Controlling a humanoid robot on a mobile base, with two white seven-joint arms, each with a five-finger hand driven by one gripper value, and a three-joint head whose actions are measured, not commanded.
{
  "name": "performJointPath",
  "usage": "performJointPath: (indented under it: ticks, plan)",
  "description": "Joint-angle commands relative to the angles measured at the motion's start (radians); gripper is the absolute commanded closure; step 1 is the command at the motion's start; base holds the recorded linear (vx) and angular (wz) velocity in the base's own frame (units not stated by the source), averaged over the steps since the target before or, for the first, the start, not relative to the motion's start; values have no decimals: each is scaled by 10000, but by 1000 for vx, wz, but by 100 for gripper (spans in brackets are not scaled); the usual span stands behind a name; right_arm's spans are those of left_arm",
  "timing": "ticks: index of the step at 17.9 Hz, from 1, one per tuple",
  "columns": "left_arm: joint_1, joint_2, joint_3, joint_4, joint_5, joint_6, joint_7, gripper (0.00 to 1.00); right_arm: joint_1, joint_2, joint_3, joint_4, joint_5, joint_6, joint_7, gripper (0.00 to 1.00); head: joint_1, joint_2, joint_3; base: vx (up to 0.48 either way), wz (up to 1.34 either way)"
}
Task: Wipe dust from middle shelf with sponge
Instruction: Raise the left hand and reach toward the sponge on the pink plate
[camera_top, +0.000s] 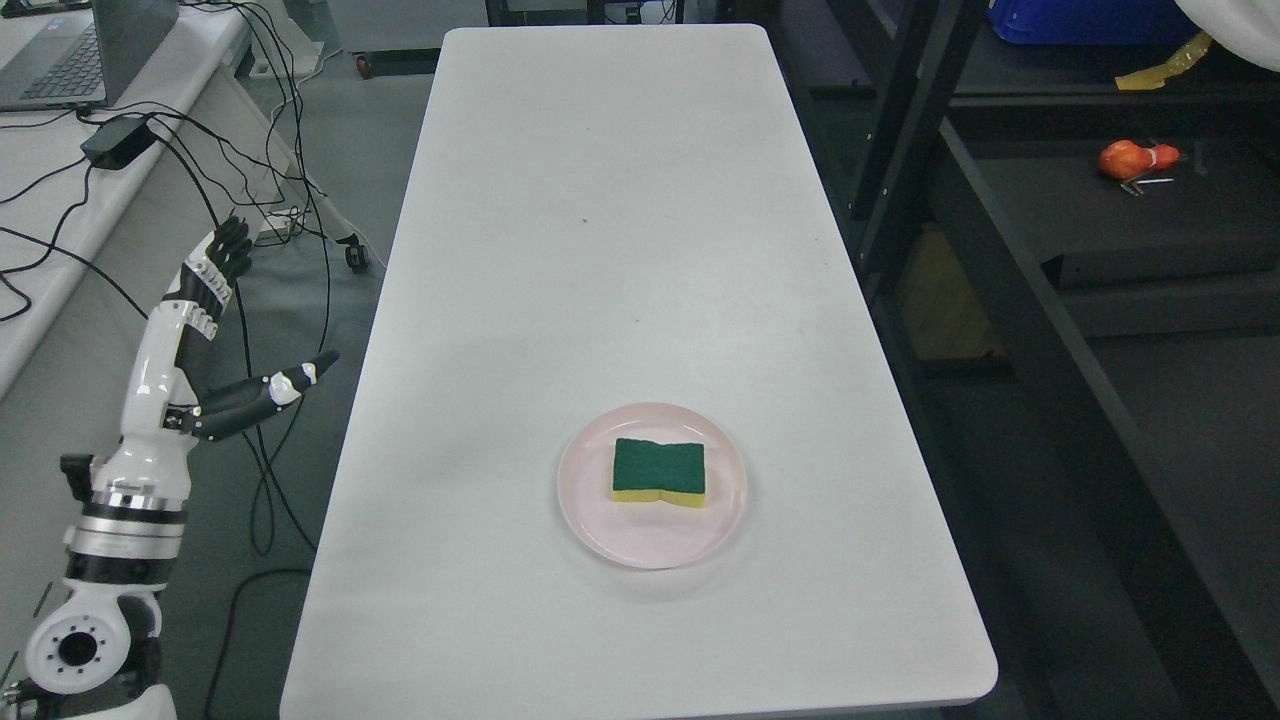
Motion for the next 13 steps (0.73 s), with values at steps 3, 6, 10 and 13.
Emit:
performJointPath:
  ticks: [3,6,10,13]
  plan:
    - [-2533,2468,-4227,795,-5089,-1941,-1089,2,-1,-175,-6,-174,0,8,5,0,0,0,0,-1,3]
    - [-3623,2392,-6267,1102,-6687,-2355,-1120,2,-1,-175,9,-174,0,8,5,0,0,0,0,-1,3]
    - [-4422,1261,-8233,1958,-8678,-2571,-1136,2,-1,-175,-6,-174,0,8,5,0,0,0,0,0,0]
    - [-4530,338,-8725,2544,-9909,-2908,-1151,3,-1,-175,9,-174,0,8,5,0,0,0,0,0,0]
